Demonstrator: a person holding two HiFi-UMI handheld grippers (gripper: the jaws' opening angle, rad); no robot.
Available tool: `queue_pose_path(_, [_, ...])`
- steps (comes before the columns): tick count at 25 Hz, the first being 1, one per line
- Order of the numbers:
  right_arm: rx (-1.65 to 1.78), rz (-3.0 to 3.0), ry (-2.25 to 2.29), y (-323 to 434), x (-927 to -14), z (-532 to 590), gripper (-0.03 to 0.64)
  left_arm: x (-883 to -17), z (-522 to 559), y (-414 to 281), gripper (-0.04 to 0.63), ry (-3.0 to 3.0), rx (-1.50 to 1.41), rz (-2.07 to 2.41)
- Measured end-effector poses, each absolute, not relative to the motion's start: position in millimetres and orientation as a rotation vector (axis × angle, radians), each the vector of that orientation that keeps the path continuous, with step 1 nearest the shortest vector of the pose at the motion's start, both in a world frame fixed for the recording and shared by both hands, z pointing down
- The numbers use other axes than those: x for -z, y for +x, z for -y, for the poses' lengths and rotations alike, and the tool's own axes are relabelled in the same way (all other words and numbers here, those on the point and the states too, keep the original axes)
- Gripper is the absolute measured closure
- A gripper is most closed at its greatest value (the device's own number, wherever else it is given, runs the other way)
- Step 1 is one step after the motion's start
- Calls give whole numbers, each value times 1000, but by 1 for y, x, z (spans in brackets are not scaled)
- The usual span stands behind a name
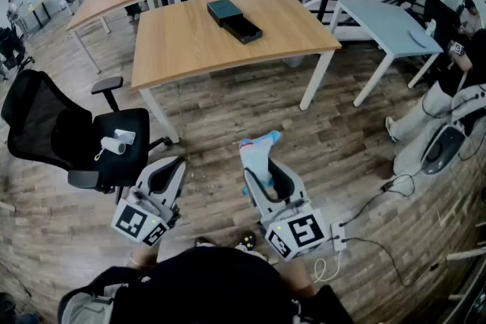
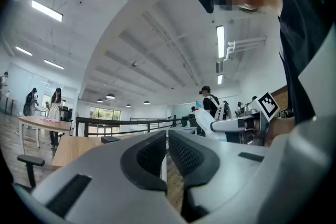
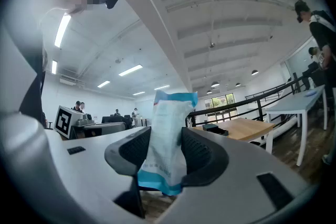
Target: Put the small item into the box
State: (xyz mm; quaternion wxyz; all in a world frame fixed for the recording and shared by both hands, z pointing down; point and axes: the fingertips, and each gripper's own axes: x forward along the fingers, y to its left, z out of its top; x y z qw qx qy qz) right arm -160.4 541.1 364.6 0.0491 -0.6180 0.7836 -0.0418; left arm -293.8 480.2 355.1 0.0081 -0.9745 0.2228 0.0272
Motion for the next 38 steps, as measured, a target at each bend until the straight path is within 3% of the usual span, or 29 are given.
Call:
queue_pose_path(20, [258,-2337,-1779,-112,-393,-559,430,-365,-505,-251,572,-3029,40,-720])
queue_pose_path(38, [216,-2275,-1920,-53,-378,-483,430,-362,-411,-177,572,-3059,-47,-537])
